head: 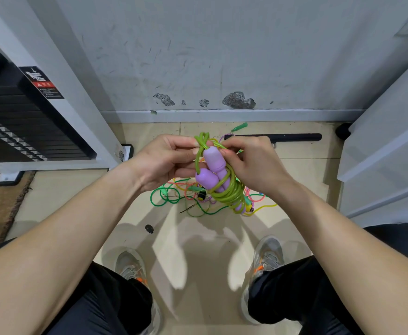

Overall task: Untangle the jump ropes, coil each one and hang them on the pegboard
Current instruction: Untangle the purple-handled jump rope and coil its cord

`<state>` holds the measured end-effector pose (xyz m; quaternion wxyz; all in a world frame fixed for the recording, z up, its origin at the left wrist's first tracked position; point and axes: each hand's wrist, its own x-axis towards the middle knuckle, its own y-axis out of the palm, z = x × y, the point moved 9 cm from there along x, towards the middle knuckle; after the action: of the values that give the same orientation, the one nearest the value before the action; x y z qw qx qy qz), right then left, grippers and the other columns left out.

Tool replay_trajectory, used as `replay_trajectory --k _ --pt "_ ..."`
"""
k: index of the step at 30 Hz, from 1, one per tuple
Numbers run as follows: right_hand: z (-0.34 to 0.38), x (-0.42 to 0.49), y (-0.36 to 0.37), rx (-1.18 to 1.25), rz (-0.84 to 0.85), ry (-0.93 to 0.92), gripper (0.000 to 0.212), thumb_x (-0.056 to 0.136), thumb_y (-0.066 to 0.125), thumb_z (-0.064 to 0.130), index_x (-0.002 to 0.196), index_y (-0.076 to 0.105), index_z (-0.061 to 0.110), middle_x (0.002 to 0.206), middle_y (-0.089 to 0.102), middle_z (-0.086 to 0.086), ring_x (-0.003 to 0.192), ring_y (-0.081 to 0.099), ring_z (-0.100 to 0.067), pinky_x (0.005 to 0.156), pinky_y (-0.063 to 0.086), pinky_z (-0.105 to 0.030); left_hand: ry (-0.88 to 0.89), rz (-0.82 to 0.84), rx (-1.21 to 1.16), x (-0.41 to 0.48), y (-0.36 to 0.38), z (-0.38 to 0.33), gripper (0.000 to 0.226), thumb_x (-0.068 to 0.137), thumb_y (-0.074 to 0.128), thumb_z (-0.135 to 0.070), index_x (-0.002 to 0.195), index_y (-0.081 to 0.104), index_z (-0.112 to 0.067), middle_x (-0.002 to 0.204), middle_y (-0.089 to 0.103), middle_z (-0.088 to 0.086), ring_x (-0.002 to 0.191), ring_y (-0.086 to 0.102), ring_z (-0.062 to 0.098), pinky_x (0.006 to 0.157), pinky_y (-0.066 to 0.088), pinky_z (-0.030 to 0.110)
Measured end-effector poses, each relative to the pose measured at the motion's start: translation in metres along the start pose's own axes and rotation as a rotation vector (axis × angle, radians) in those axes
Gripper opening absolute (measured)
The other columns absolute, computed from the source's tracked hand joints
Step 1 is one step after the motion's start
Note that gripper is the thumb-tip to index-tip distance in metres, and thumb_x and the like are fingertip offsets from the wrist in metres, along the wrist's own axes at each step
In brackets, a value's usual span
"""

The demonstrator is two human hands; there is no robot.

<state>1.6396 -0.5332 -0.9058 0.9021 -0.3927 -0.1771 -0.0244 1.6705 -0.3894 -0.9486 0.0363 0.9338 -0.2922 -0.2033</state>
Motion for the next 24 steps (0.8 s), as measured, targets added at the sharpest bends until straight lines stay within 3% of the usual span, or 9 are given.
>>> replay_trajectory --k 2,6,10,12,16,20,24 --pt "0.000 0.000 0.000 0.023 -0.020 0.003 0.016 0.091 0.062 0.016 0.088 0.076 0.010 0.069 0.066 0.005 0.068 0.051 -0.011 0.066 0.041 -0.017 0.015 -0.039 0.015 0.000 -0.001 -0.002 0.030 0.096 0.052 0.002 0.123 0.054 0.014 0.072 0.068 0.002 0.061 0.069 0.011 0.055 0.057 0.021" --pt "-0.011 -0.001 0.000 0.103 -0.079 0.082 0.015 0.091 0.063 0.016 0.091 0.077 0.011 0.077 0.073 -0.002 0.067 0.059 -0.020 0.071 0.052 -0.032 0.051 -0.146 0.026 0.001 -0.007 -0.002 0.031 0.095 0.056 0.003 0.121 0.052 0.020 0.082 0.055 0.010 0.053 0.058 0.011 0.052 0.055 0.022" --pt "-0.021 -0.001 0.001 0.194 -0.133 0.182 0.012 0.091 0.067 0.017 0.094 0.078 0.016 0.078 0.071 0.006 0.070 0.060 -0.013 0.062 0.042 -0.012 0.098 -0.205 0.019 -0.002 -0.004 -0.006 0.015 0.094 0.059 0.003 0.106 0.062 0.012 0.078 0.059 0.010 0.049 0.054 0.010 0.050 0.053 0.021" --pt "-0.021 -0.001 0.000 0.203 -0.140 0.192 0.012 0.091 0.067 0.017 0.095 0.078 0.016 0.080 0.072 0.003 0.068 0.058 -0.013 0.060 0.040 -0.012 0.117 -0.225 -0.002 -0.003 -0.002 -0.008 0.005 0.092 0.060 0.003 0.090 0.065 0.002 0.069 0.064 0.008 0.048 0.057 0.009 0.049 0.052 0.020" --pt "-0.022 -0.001 0.002 0.249 -0.139 0.184 0.018 0.089 0.064 0.022 0.097 0.078 0.014 0.086 0.075 0.004 0.077 0.065 -0.017 0.066 0.051 -0.024 0.114 -0.235 -0.025 -0.005 0.000 -0.011 0.012 0.090 0.063 0.004 0.084 0.064 -0.005 0.061 0.067 0.001 0.047 0.061 0.009 0.048 0.052 0.019" --pt "-0.026 0.000 0.007 0.313 -0.107 0.210 0.026 0.086 0.062 0.029 0.099 0.078 0.013 0.089 0.075 0.003 0.085 0.068 -0.016 0.070 0.052 -0.027 0.100 -0.228 0.021 -0.005 -0.001 -0.013 0.015 0.089 0.066 0.003 0.081 0.065 -0.010 0.062 0.067 -0.001 0.050 0.060 0.008 0.049 0.052 0.020" --pt "-0.030 0.001 0.011 0.364 -0.060 0.234 0.019 0.086 0.067 0.026 0.096 0.078 0.014 0.084 0.074 0.000 0.075 0.069 -0.019 0.070 0.058 -0.042 0.100 -0.253 0.075 -0.003 -0.007 -0.010 0.016 0.086 0.069 0.004 0.081 0.065 -0.011 0.067 0.071 -0.002 0.057 0.064 0.007 0.057 0.052 0.020"
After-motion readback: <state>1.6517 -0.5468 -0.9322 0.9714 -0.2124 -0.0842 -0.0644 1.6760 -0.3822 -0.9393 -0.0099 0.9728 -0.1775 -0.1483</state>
